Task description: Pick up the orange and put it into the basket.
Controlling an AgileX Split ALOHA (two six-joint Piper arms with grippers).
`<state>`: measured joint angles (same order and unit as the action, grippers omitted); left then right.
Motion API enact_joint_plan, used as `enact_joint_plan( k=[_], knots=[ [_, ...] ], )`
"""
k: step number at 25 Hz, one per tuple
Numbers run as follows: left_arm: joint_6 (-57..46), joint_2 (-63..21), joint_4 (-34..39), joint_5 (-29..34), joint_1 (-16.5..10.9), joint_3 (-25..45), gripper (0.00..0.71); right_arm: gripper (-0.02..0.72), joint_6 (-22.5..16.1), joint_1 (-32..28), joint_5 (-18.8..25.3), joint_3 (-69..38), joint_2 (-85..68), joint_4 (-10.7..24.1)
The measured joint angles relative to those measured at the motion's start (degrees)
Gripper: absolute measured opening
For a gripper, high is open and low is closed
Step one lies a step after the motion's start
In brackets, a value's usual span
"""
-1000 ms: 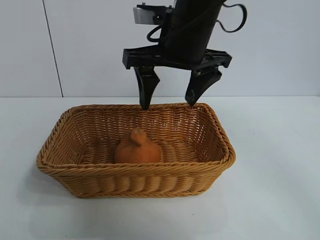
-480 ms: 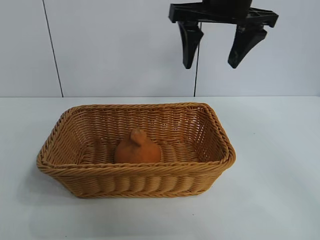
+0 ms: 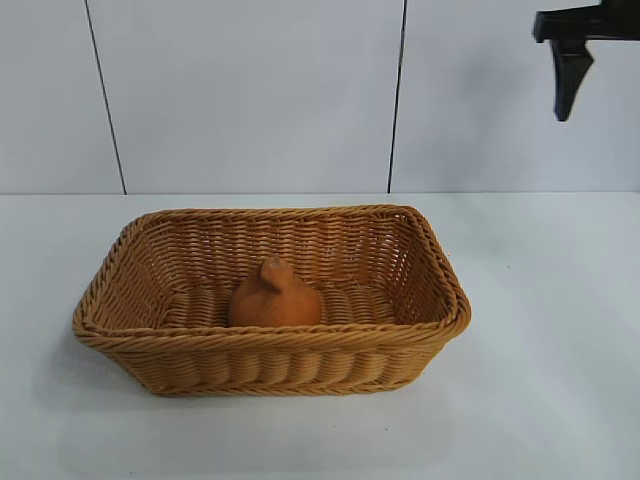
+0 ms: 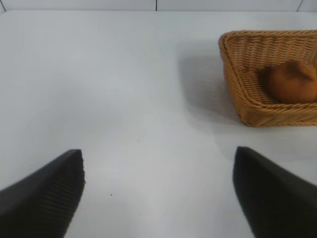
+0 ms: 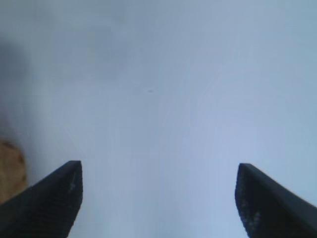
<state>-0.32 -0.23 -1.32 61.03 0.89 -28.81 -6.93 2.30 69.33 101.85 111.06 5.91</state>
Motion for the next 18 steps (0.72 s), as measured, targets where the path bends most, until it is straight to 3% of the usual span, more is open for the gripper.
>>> enact_joint_plan(
  k=[8,18],
  knots=[
    [0.00,0.00,0.00,0.00,0.00,0.00,0.585,0.580,1.68,-1.74,-0.05,-3.49,-1.24,-3.04],
    [0.00,0.00,0.00,0.00,0.00,0.00,0.584,0.580,3.49,-1.74,0.39,-33.00,-21.79,-4.88]
  ],
)
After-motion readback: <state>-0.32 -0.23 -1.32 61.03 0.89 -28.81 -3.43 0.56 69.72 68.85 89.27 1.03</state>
